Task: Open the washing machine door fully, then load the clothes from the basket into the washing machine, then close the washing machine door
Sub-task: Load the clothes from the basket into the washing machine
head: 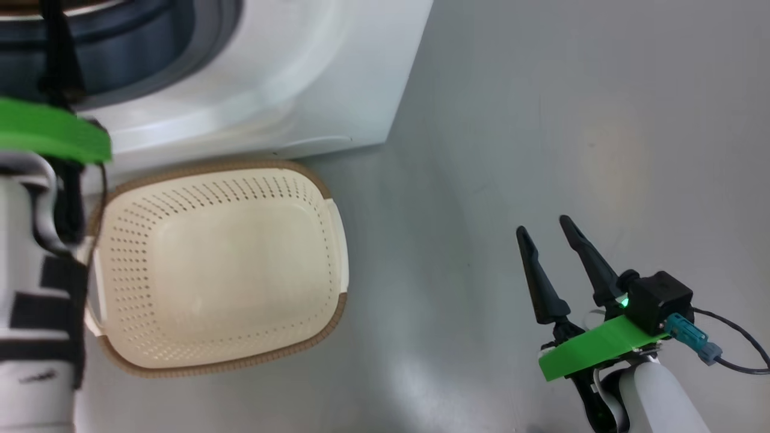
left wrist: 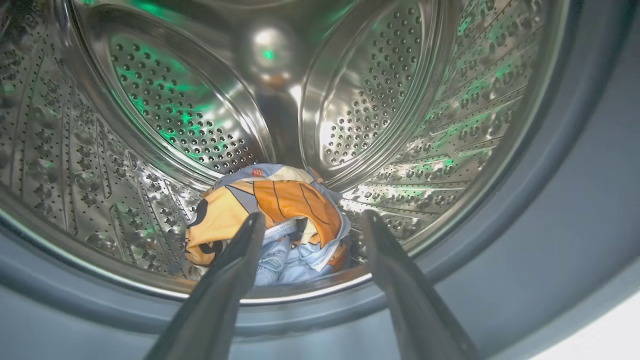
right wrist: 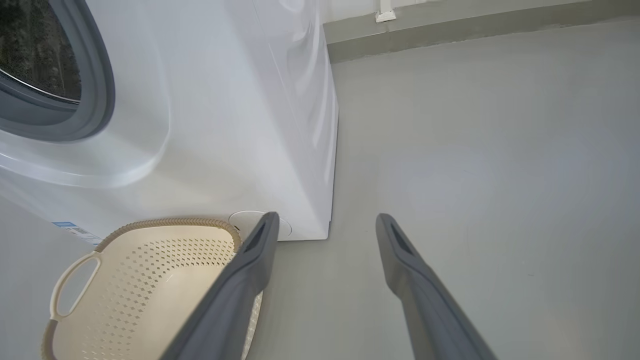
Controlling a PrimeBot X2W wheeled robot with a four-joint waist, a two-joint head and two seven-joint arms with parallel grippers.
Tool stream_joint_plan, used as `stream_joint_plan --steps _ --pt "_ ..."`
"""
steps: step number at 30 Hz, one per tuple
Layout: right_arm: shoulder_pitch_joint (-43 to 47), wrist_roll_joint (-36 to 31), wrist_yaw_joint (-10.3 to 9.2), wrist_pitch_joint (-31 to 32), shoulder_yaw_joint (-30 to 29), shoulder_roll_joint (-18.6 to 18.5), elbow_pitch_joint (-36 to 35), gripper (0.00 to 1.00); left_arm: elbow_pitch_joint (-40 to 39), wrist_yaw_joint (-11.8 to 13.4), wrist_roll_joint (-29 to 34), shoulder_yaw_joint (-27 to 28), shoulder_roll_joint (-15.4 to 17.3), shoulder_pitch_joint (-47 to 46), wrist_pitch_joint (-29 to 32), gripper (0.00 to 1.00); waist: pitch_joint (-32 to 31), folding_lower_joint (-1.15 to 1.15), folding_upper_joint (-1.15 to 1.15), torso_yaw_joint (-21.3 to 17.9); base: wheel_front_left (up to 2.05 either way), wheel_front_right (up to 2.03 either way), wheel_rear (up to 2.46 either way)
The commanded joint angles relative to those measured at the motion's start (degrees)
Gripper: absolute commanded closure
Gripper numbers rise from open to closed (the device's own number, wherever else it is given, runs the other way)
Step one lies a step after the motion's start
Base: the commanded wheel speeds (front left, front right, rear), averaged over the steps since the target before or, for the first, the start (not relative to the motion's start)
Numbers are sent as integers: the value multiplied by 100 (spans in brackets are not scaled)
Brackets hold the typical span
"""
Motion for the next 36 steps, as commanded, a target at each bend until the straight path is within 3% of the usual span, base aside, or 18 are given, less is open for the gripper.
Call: stream_joint_plan --steps 1,27,36 --pt "201 -86 9 -27 64 8 -73 0 -292 13 65 223 158 335 -30 0 -357 0 0 134 0 0 0" --pt "840 -251 9 -27 -91 8 -101 0 -2243 -165 661 1480 -906 3597 -30 0 -2147 0 0 208 0 0 0" --pt "1107 -319 9 -27 -178 8 -145 0 -2601 -217 864 1510 -1050 4605 -30 0 -2706 0 0 258 0 0 0"
